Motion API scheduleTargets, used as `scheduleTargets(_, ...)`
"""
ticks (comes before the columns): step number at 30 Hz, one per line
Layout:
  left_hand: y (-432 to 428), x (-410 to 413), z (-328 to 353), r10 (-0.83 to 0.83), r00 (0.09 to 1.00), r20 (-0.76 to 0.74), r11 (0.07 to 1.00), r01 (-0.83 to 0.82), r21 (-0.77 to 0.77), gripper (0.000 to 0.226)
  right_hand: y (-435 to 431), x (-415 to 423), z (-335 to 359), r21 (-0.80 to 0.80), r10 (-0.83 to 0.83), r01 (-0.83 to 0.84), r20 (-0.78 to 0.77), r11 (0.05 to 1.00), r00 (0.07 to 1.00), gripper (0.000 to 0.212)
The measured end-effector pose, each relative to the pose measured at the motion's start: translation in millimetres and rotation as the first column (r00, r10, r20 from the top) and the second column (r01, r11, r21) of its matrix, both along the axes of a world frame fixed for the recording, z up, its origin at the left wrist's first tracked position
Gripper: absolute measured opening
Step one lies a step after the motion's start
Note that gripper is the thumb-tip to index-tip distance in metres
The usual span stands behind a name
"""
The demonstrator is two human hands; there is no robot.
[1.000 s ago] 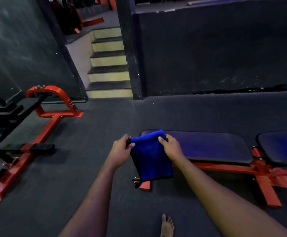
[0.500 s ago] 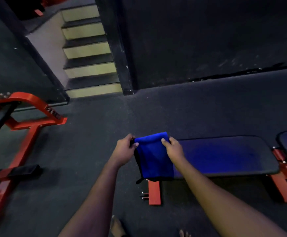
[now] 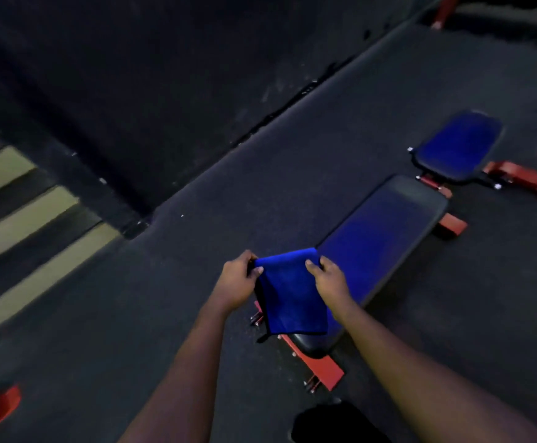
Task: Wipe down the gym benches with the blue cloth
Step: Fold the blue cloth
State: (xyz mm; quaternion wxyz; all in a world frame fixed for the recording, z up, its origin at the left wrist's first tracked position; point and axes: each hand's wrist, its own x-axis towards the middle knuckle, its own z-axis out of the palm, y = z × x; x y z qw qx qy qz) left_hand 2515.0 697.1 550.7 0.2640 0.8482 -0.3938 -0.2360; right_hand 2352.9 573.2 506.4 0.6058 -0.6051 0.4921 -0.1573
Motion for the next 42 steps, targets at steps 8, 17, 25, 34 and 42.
scheduleTargets(8, -56.0, 60.3, -9.5, -0.278, 0.960, -0.027, 0.958, 0.279, 0.067, 0.007, 1.1, 30.7, -18.7, 0.071, -0.282, 0.280, 0.011, 0.957, 0.959, 0.026)
scheduleTargets(17, -111.9, 109.4, -29.5, -0.698, 0.711, -0.080, 0.711, 0.702, 0.032, 0.004, 36.7, 69.3, -38.5, 0.017, -0.701, 0.701, -0.015, 0.713, 0.713, 0.030)
scheduleTargets(25, -105.8, 134.4, -36.5, -0.945, 0.307, -0.115, 0.302, 0.952, 0.057, 0.006, 134.5, 130.4, -42.9, 0.114, -0.947, 0.944, -0.052, 0.310, 0.317, 0.019)
scheduleTargets(34, -125.4, 99.7, -76.2, -0.990, -0.037, -0.136, -0.062, 0.980, 0.189, 0.006, 170.6, 155.0, -95.1, 0.221, -0.999, 0.975, -0.043, -0.031, -0.022, 0.010)
scheduleTargets(42, -157.0, 87.6, -135.2, -0.979, -0.148, -0.140, -0.187, 0.926, 0.328, 0.002, 146.0, 191.7, -162.2, 0.395, -0.981, 0.898, -0.095, -0.194, -0.170, 0.021)
